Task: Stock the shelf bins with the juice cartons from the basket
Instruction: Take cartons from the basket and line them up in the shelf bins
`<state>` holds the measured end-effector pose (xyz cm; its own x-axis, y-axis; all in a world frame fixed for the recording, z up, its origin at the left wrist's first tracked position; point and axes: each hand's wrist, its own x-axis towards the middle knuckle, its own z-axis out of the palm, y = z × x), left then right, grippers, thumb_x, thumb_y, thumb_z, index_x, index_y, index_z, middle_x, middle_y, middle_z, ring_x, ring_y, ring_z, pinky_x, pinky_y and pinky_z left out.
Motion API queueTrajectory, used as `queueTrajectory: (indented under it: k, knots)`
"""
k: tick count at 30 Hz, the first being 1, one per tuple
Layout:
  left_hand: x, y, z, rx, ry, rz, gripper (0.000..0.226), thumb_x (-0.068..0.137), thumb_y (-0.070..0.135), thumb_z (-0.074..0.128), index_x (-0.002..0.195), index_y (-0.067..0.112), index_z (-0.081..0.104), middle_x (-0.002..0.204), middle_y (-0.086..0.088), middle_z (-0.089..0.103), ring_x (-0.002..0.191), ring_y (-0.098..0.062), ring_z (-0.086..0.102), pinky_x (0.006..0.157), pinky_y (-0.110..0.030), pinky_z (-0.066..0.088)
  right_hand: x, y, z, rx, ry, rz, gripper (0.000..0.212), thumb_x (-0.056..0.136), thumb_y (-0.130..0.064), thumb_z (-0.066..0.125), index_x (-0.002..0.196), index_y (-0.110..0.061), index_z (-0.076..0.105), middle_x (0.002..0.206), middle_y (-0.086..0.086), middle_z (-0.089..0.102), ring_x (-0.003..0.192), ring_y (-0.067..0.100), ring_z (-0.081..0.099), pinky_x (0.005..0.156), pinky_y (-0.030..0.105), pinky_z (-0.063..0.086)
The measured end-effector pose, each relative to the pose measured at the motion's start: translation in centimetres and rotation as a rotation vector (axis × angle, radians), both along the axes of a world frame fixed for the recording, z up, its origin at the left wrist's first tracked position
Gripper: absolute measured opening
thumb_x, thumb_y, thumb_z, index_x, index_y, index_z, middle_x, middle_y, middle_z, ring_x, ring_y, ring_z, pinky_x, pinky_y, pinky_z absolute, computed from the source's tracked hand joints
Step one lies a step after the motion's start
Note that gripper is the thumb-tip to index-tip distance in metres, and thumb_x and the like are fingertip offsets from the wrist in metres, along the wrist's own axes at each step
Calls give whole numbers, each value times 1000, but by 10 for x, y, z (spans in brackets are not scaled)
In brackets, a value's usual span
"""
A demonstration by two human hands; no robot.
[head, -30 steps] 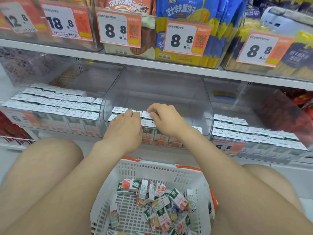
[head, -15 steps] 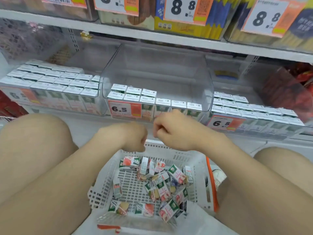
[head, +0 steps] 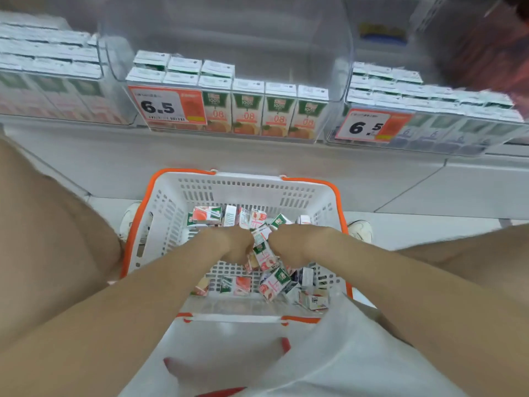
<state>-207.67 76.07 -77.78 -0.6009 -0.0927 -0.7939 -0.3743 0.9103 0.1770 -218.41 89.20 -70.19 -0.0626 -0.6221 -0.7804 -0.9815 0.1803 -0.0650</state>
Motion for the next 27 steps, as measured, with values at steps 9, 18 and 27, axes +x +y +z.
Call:
queueTrajectory:
  k: [9, 18, 27]
  knots:
    - [30, 11, -93, 26, -167, 18, 35, 101, 11, 57, 136, 9, 60, 125, -6, 66, 107, -24, 67, 93, -36, 58, -1, 31, -71, 92, -84, -3, 22, 96, 7, 51, 103, -14, 47, 86, 1, 46, 68, 16, 48, 55, 31, 40]
    - [45, 20, -125, 80, -214, 39, 64, 101, 10, 55, 160, 14, 32, 150, -11, 52, 117, -27, 62, 99, -42, 55, -1, 38, -107, 377, -10, -9, 38, 95, -40, 75, 83, -13, 51, 81, -3, 52, 72, 18, 56, 78, 36, 57]
    - [42, 29, -134, 95, -192, 158, 60, 101, 2, 51, 156, 6, 25, 134, -15, 55, 110, -32, 62, 80, -37, 46, -23, 34, -109, 299, -141, -155, 36, 85, -39, 80, 95, -13, 58, 82, 0, 58, 70, 18, 57, 63, 31, 50]
